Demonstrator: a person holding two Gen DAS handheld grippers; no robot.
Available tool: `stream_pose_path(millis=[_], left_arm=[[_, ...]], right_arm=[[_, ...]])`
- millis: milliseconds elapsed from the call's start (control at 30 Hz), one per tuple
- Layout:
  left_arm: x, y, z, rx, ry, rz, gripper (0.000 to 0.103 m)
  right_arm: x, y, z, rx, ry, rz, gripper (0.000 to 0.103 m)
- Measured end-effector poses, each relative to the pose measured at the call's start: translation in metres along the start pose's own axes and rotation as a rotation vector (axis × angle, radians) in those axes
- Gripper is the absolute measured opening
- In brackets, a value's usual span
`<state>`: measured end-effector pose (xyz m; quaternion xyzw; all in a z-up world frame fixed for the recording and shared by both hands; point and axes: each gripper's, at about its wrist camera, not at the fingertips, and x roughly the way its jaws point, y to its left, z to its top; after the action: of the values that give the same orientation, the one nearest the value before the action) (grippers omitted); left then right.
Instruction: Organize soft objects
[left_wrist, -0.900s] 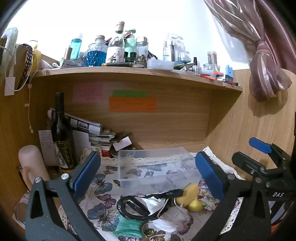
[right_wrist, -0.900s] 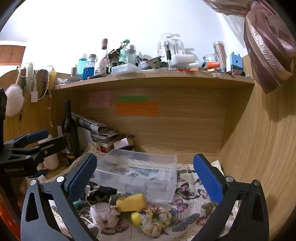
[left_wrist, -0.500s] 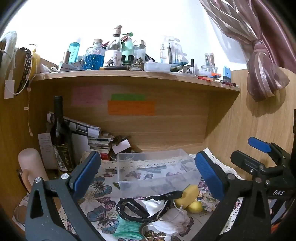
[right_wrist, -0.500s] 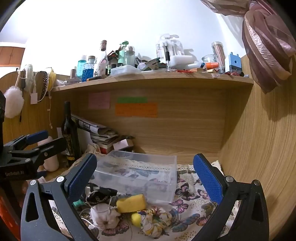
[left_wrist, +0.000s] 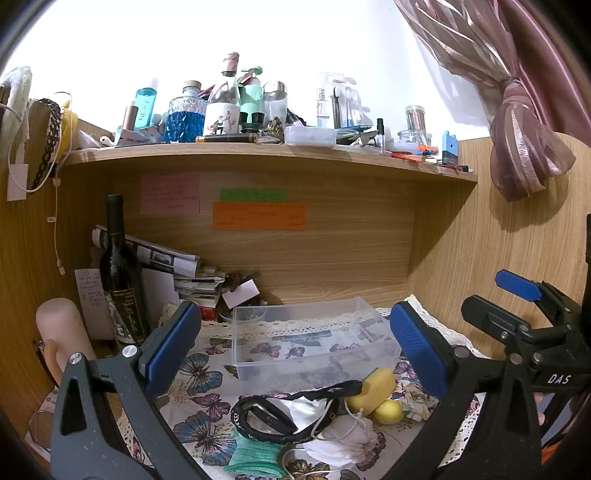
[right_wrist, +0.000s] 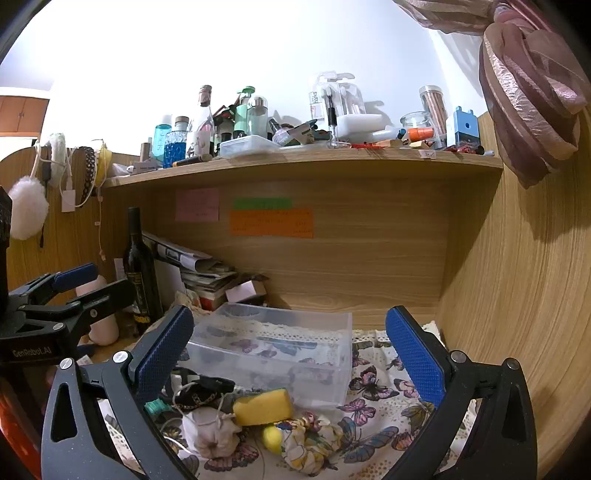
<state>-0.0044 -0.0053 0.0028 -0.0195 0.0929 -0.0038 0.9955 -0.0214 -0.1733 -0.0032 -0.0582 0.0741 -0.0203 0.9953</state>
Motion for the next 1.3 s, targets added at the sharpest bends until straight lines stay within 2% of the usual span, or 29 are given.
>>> stream_pose_path(millis=[1300], left_arm=[[-0.0010, -0.0043, 0.0037, 0.009, -0.001, -0.001, 0.103]], right_arm=[[-0.0006, 0.0028, 0.0007, 0.002, -0.014, 0.000, 0.103]])
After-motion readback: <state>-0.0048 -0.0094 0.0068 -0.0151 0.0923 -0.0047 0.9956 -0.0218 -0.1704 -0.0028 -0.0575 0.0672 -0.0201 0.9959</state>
